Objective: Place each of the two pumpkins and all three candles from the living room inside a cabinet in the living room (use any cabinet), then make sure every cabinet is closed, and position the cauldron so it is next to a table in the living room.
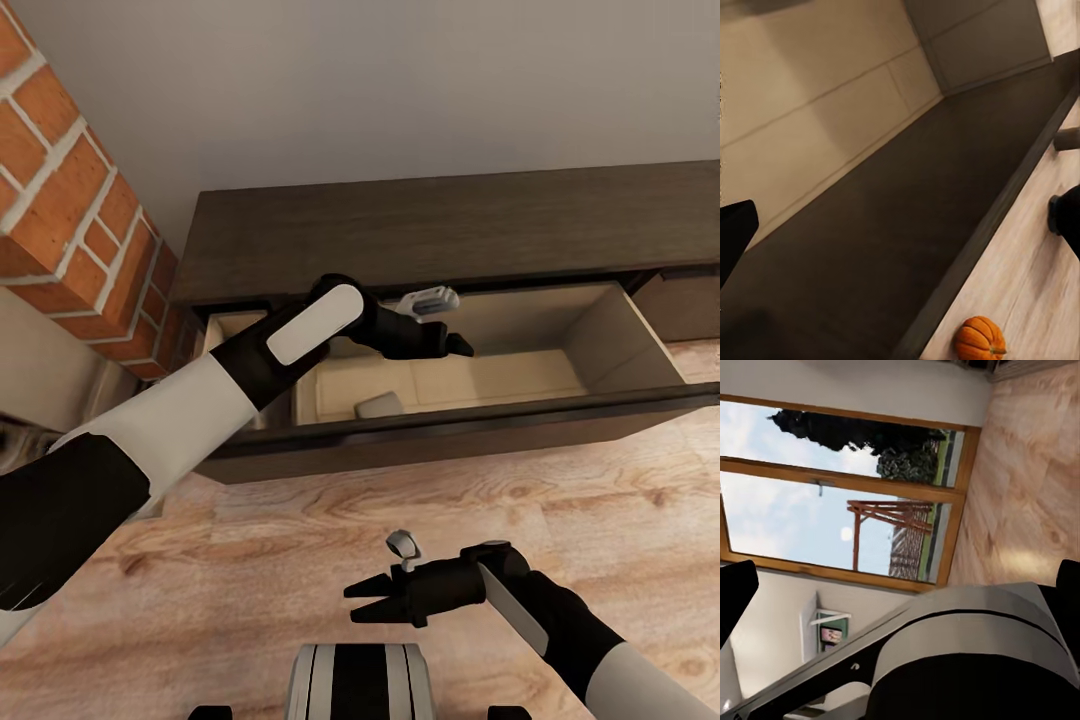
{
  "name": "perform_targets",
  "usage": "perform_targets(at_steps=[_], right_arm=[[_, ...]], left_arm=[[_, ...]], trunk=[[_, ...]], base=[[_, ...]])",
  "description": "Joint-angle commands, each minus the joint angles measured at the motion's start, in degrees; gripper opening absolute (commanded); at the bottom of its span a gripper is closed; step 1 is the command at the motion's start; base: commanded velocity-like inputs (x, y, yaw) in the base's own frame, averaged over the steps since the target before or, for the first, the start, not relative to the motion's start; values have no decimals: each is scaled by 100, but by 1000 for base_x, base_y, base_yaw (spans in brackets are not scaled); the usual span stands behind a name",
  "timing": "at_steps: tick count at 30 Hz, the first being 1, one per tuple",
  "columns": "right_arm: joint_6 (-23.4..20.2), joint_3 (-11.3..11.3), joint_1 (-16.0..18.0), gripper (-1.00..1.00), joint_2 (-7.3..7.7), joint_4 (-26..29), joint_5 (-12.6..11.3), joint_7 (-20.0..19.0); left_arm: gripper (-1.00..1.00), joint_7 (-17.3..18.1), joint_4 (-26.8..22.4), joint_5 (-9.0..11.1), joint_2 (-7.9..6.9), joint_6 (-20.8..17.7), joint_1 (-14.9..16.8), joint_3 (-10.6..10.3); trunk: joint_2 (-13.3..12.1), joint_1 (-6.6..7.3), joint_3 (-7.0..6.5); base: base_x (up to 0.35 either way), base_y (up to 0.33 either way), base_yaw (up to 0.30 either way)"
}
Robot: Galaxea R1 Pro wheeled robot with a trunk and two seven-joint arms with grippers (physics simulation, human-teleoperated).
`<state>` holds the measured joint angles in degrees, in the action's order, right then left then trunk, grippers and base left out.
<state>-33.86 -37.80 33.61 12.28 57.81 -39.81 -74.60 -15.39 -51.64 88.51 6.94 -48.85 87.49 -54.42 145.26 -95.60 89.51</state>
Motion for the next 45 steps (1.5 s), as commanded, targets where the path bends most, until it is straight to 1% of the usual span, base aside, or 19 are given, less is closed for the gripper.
perform_targets(at_steps=[1,4,7,10,14,16,19,24,25,27,29,31,35,37,38,42,45], right_arm=[[-42,-19,5,100,3,-4,-53,8],[-12,-18,7,100,-4,-41,-53,7],[21,-17,8,100,-6,-59,-53,7],[63,-17,7,100,-8,-81,-53,7],[141,-17,9,100,-33,-235,-53,7],[187,-17,9,100,-43,-277,-53,7],[205,-17,9,100,-48,-294,-53,7],[232,-14,13,100,-13,-295,-55,4],[232,-13,13,100,-3,-290,-61,-1],[228,-10,13,100,57,-277,-157,-12],[225,-10,14,100,82,-270,-223,-11],[228,-9,14,100,109,-258,-324,-2],[236,-8,14,100,120,-254,-351,9],[238,-8,14,100,118,-254,-357,20],[238,-8,14,100,117,-252,-358,39],[250,-9,14,100,80,-265,-360,168],[255,-15,12,100,46,-282,-343,231]], left_arm=[[100,-52,-5,61,-6,-2,5,-7],[100,-52,-22,59,-47,6,5,-14],[100,-57,-59,54,-64,8,5,-15],[100,-66,-96,53,-102,19,5,-21],[100,-74,-126,46,-129,33,5,-24],[100,-81,-137,29,-133,39,5,-33],[100,-87,-141,22,-138,41,5,-38],[100,-105,-144,9,-140,44,5,-42],[100,-107,-144,9,-141,45,5,-42],[100,-111,-145,9,-141,53,5,-47],[100,-112,-141,8,-141,55,5,-51],[100,-113,-142,7,-141,59,5,-62],[100,-114,-144,2,-147,59,5,-67],[100,-114,-144,5,-167,60,5,-72],[100,-114,-144,6,-175,60,5,-77],[100,-112,-145,8,-199,60,5,-84],[100,-84,-145,23,-214,49,5,-86]], trunk=[[2,1,4],[-2,9,-63],[-2,9,-63],[-6,16,-129],[-6,16,-132],[-9,22,-180],[-9,22,-187],[-9,22,-200],[-9,22,-203],[-9,22,-208],[-9,22,-213],[-12,27,-262],[-12,27,-272],[-15,32,-321],[-16,34,-346],[-16,34,-355],[-20,42,-430]], base=[[0,0,0],[0,0,0],[0,0,0],[0,0,0],[0,0,0],[0,0,0],[0,0,0],[0,0,0],[0,0,0],[0,0,0],[0,0,0],[0,0,0],[0,0,0],[0,0,0],[0,0,0],[0,0,0],[0,0,0]])
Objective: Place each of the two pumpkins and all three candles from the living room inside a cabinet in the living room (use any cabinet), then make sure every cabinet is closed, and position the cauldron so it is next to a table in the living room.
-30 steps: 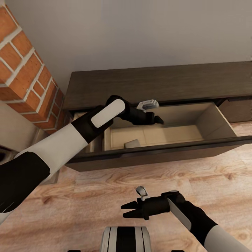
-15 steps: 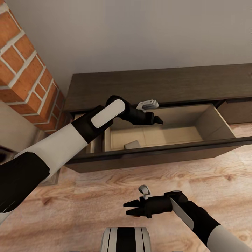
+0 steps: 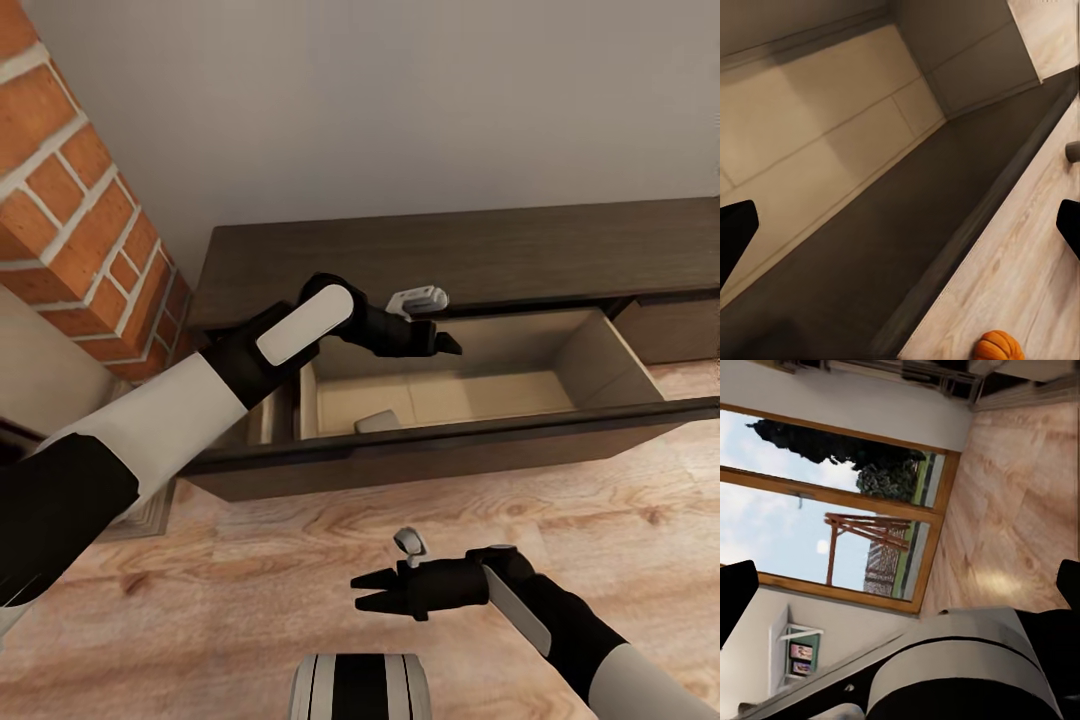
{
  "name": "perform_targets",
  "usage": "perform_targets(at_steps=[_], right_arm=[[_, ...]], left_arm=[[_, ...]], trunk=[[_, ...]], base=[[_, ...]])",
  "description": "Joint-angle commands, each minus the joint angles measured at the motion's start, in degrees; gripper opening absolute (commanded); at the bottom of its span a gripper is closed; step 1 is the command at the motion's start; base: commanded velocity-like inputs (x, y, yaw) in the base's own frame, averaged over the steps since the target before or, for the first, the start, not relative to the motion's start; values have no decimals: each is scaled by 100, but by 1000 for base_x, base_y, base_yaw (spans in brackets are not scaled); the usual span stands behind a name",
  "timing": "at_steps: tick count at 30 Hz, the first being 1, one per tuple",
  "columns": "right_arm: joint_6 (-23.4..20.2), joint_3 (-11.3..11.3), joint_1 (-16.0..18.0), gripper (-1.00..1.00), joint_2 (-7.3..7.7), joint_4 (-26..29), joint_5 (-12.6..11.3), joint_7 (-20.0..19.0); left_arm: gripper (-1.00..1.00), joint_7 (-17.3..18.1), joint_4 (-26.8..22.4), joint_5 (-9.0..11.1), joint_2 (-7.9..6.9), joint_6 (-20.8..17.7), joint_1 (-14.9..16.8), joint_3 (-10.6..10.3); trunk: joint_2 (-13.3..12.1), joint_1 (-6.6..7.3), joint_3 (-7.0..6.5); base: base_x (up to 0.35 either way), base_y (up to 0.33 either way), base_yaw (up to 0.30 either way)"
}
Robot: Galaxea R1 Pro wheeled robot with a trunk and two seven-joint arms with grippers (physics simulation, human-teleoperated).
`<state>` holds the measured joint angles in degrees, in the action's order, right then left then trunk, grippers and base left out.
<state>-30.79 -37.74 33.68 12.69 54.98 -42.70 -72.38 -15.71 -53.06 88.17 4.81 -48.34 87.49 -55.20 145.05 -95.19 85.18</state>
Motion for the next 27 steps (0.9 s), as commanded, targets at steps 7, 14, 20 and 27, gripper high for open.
perform_targets(at_steps=[7,14,20,27], right_arm=[[-37,-20,6,100,-50,-25,-39,45],[-17,-22,7,100,-56,-92,-44,42],[43,-17,6,100,-51,-116,-62,40],[177,-14,7,100,-11,-119,-80,32]], left_arm=[[100,-12,-3,111,-12,-30,5,-1],[100,244,-3,292,-11,-52,5,46],[100,266,3,649,-33,-34,5,60],[100,262,6,762,-91,-8,5,50]], trunk=[[-8,19,-179],[-18,37,-388],[-26,52,-575],[-35,70,-792]], base=[[0,0,0],[0,0,0],[0,0,0],[0,0,0]])
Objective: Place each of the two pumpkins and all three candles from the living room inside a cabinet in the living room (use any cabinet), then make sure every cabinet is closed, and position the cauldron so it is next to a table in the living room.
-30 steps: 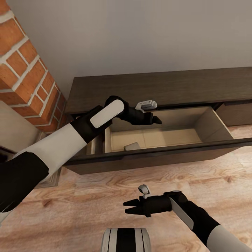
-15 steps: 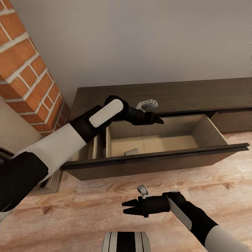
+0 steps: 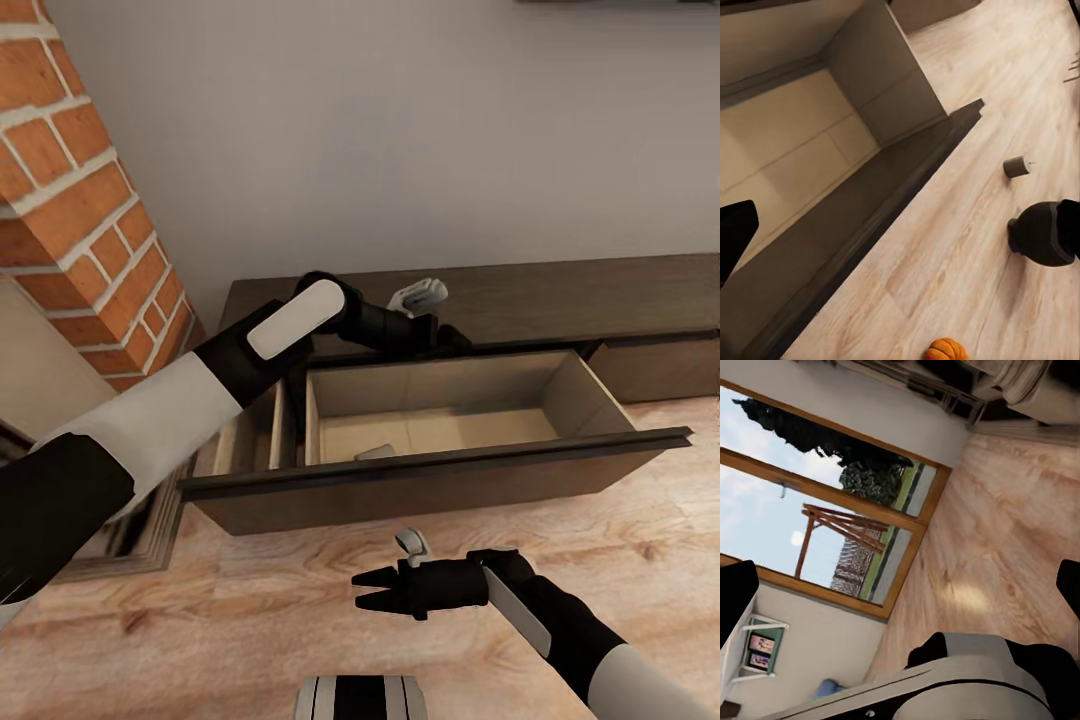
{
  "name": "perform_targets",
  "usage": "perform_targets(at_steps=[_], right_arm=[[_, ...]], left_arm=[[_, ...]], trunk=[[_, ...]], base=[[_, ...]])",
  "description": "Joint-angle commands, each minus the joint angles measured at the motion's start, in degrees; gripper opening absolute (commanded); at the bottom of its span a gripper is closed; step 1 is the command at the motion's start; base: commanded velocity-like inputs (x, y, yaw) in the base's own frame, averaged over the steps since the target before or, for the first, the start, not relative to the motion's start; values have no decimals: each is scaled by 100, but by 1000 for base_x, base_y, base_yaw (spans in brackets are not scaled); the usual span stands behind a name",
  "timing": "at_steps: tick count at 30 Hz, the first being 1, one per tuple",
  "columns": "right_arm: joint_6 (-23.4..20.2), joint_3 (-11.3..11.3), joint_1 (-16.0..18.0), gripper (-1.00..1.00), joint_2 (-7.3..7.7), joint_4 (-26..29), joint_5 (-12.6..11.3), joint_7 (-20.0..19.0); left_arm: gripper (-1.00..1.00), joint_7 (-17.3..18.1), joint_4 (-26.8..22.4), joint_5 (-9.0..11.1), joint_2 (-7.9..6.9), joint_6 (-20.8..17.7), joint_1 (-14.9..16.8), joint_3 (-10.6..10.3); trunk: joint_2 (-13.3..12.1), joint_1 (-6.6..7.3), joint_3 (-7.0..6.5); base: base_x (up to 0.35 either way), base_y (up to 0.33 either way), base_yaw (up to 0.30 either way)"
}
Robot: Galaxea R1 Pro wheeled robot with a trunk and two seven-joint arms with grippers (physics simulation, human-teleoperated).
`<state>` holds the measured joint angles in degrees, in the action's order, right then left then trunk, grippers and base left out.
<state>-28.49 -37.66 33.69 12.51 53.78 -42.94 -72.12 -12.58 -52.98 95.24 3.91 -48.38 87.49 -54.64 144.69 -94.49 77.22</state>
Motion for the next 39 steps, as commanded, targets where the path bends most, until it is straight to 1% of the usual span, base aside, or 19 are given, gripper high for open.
perform_targets(at_steps=[1,4,5,8,9,10,13,16,18,21,25,31,39], right_arm=[[-47,-22,6,100,8,3,-53,8],[-1,-26,6,100,-13,2,-12,33],[75,-26,6,100,-19,1,-11,62],[124,-23,6,100,-15,-4,-35,84],[131,-24,6,100,-21,-28,-46,94],[172,-22,6,100,-37,-184,-65,139],[186,-22,5,100,-41,-233,-49,242],[186,-14,6,100,-65,-357,-48,247],[190,3,6,100,-104,-478,-45,244],[183,18,6,100,-158,-598,-45,243],[184,26,6,100,-177,-645,-47,242],[172,26,6,100,-182,-656,-36,246],[172,36,6,100,-179,-666,-31,251]], left_arm=[[100,-51,0,57,-1,0,5,-8],[100,-60,5,58,-4,20,5,-20],[100,-67,6,42,-5,26,5,-32],[100,-88,7,29,-5,29,5,-44],[100,-94,7,23,-5,30,5,-48],[100,-106,-9,6,-4,31,5,-65],[100,-147,-7,4,-4,33,5,-77],[100,-179,-5,-1,-4,31,5,-98],[100,-203,-7,-3,-4,34,5,-157],[100,-220,-8,-5,-4,55,5,-308],[100,-219,-10,-5,-10,90,5,-398],[100,-217,-17,-5,-16,101,5,-420],[100,-244,-19,-5,-62,257,5,-448]], trunk=[[0,3,-28],[-4,11,-121],[-6,13,-152],[-10,21,-241],[-11,24,-267],[-12,26,-289],[-16,34,-356],[-20,42,-422],[-23,47,-466],[-27,55,-533],[-32,65,-622],[-40,80,-754],[-51,101,-932]], base=[[0,0,0],[0,0,0],[0,0,0],[0,0,0],[0,0,0],[0,0,0],[0,0,0],[0,0,0],[0,0,0],[0,0,0],[0,0,0],[0,0,0],[0,0,0]])
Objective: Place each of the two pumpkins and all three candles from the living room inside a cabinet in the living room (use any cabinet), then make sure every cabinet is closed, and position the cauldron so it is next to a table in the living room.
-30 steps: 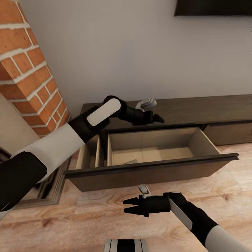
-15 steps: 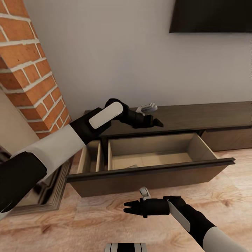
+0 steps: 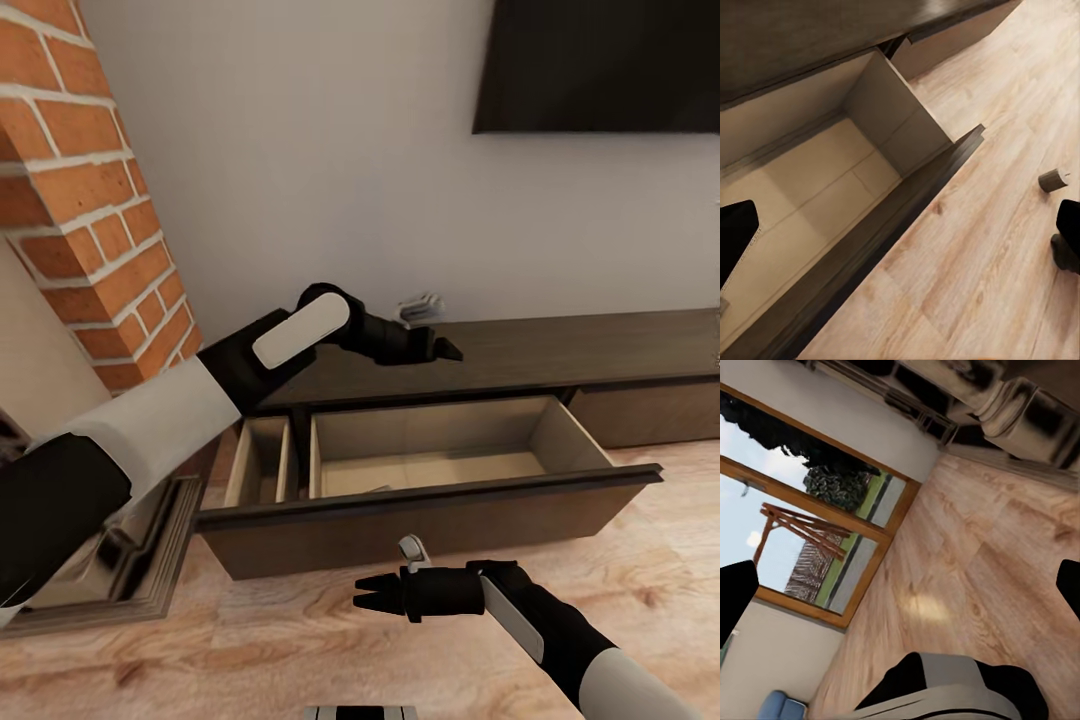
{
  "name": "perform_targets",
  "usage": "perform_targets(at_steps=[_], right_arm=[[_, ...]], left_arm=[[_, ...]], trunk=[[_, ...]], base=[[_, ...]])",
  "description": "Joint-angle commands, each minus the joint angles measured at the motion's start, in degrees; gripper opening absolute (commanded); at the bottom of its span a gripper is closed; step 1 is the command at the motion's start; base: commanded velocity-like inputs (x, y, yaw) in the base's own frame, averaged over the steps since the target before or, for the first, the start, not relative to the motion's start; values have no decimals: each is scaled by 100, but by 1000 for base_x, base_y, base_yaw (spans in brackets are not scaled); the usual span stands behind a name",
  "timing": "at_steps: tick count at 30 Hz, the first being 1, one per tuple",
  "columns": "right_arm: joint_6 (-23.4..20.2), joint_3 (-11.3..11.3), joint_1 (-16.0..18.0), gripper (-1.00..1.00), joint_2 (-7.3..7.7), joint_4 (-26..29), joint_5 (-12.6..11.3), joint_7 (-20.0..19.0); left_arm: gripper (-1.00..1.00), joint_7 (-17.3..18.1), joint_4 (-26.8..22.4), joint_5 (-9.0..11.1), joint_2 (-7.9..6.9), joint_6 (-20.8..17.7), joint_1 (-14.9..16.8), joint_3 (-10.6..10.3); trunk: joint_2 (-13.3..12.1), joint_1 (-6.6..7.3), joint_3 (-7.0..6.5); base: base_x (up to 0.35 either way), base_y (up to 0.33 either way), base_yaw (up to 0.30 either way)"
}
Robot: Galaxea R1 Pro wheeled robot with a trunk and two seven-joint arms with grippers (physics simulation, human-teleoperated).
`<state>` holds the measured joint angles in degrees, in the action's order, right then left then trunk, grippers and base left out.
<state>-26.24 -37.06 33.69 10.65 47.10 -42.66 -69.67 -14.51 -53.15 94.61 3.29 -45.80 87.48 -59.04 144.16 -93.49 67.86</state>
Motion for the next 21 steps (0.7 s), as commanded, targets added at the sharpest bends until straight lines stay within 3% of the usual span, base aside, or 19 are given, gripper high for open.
perform_targets(at_steps=[1,17,21], right_arm=[[-50,-22,6,100,7,2,-58,6],[-47,-12,6,100,24,-7,-66,106],[-47,-8,6,100,28,-14,-64,115]], left_arm=[[100,-58,-3,58,-8,20,6,-61],[100,-145,5,66,-37,44,6,-143],[100,-154,6,63,-38,51,6,-281]], trunk=[[0,3,-18],[-21,45,-372],[-27,55,-461]], base=[[0,0,0],[0,0,0],[0,0,0]])
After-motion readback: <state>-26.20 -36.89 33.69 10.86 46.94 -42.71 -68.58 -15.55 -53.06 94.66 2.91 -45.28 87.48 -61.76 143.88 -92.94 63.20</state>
